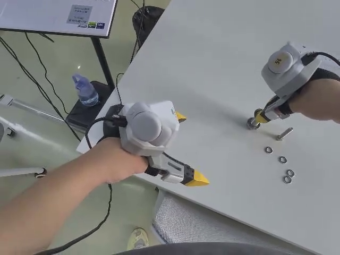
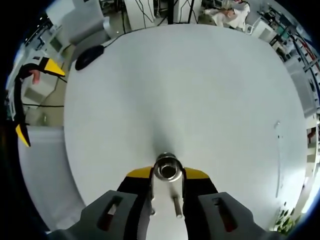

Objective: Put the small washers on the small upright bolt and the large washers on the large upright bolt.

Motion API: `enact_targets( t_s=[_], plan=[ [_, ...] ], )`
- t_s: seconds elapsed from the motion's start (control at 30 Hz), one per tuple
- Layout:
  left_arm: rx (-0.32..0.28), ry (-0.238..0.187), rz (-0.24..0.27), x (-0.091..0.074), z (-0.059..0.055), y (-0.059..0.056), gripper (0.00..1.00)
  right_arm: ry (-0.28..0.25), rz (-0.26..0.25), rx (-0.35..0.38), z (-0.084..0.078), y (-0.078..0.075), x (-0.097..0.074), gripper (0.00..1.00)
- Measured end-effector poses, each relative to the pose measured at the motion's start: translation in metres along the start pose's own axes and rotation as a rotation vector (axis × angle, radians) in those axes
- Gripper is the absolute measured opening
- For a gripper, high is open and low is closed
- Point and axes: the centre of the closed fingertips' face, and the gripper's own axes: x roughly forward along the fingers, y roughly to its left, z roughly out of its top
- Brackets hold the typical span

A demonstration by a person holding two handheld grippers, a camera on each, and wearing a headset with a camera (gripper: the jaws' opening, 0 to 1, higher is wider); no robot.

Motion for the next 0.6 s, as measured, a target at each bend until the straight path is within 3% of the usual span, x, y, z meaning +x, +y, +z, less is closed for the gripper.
enact_targets(
  t_s=[0.6],
  plan=[
    [-0.023,-0.015,0.010,-0.001,-0.001,0.005,0.90,0.027,0.028,-0.004,-0.005,-0.007,0.028,0.22]
  ],
)
